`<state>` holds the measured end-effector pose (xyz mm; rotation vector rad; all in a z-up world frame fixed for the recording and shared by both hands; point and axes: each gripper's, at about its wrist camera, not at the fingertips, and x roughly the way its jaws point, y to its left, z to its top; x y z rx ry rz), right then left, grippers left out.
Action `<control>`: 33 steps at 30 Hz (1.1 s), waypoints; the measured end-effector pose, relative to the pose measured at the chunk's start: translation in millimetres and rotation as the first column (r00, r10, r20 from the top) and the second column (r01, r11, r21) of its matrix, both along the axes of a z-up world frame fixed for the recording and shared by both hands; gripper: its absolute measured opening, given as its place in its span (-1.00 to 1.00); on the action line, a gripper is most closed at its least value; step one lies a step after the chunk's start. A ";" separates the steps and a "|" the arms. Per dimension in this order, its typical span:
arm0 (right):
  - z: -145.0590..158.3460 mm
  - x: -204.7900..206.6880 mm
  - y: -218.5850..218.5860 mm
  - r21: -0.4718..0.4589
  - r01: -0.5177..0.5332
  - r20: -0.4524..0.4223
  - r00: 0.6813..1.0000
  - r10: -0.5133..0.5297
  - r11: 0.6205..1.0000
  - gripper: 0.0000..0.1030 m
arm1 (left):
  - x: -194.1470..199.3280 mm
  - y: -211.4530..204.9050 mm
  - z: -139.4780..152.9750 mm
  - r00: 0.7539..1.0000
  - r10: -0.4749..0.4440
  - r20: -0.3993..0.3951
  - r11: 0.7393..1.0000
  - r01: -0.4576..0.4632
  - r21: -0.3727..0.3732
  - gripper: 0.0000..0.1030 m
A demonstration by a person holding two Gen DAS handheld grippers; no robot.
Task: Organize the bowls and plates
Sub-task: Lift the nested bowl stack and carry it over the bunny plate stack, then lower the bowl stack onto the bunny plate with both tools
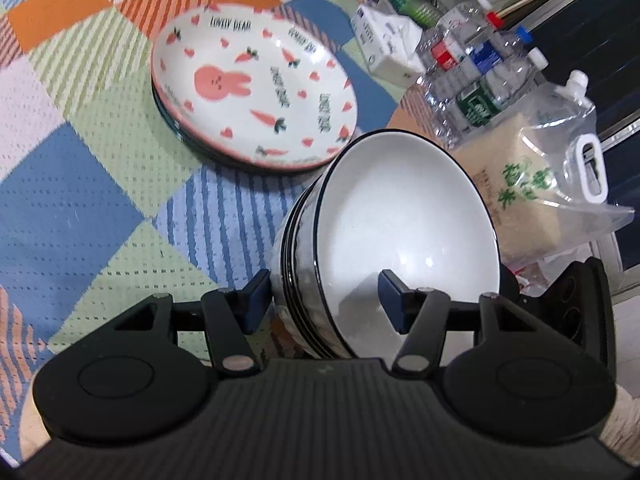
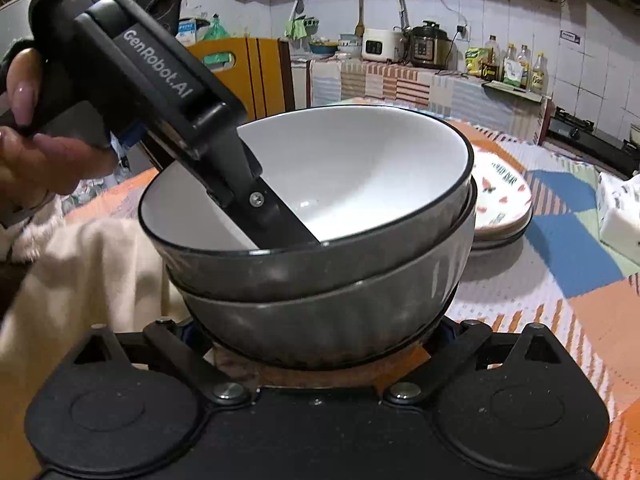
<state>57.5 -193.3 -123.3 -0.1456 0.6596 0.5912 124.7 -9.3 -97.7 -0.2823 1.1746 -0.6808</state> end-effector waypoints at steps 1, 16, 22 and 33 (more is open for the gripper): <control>3.4 0.9 -0.4 0.011 0.006 0.000 1.000 -0.006 1.000 0.94 | 0.2 0.8 5.4 1.000 0.002 0.009 1.000 -0.002 -0.002 0.09; 70.3 35.0 12.9 0.016 0.002 0.134 0.991 -0.005 1.000 0.94 | 37.9 13.9 94.0 0.992 0.070 0.108 0.997 -0.072 0.013 0.09; 79.1 61.6 19.1 0.002 0.017 0.150 0.988 -0.017 1.000 0.94 | 67.7 17.2 106.2 0.986 0.086 0.142 0.996 -0.089 0.016 0.09; 55.2 113.6 18.6 -0.028 0.070 0.091 0.994 -0.067 0.997 0.94 | 125.2 3.6 73.2 0.980 0.091 0.174 0.995 -0.098 0.031 0.10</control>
